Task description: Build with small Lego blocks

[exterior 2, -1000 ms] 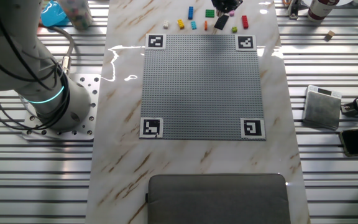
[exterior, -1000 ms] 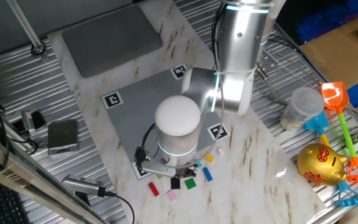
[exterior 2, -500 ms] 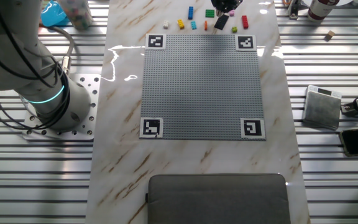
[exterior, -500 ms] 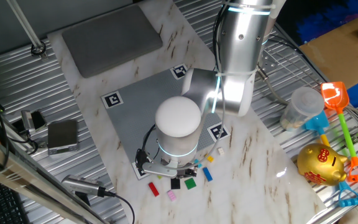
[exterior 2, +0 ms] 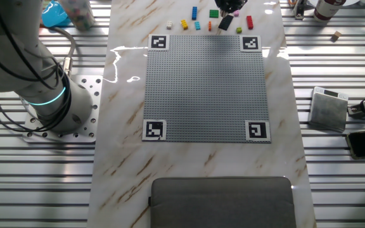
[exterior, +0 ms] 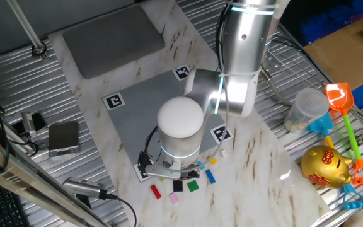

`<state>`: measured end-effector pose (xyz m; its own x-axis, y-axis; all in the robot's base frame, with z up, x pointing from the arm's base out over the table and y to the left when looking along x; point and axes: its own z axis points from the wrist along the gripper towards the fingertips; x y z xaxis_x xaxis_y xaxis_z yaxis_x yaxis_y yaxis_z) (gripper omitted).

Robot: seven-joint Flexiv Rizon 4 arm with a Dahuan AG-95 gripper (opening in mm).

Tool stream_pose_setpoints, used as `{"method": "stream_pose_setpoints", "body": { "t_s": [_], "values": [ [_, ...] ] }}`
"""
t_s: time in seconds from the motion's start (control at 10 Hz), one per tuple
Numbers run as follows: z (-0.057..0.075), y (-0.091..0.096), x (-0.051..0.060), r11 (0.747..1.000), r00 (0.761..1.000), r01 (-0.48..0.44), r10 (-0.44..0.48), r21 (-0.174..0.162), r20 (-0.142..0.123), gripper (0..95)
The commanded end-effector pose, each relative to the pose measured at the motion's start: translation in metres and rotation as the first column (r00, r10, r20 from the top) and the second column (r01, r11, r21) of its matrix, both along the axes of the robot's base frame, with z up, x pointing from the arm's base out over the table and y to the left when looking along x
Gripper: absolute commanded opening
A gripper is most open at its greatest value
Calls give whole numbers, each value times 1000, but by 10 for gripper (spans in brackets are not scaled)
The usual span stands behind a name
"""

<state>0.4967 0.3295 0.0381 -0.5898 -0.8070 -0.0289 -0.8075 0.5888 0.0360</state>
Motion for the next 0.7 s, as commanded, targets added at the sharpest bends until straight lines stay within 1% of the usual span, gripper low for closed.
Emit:
{"method": "stream_pose_setpoints", "body": {
  "t_s": [0.1,0.3,0.5,0.7],
  "values": [
    [-1,1,0,1000,1000,-26,26,5,-11,0],
    [-1,1,0,999,999,-49,49,9,-8,0],
    [-1,2,1,999,999,-48,48,11,-6,0],
    [-6,9,6,999,999,-43,43,2,-6,0]
  ]
}}
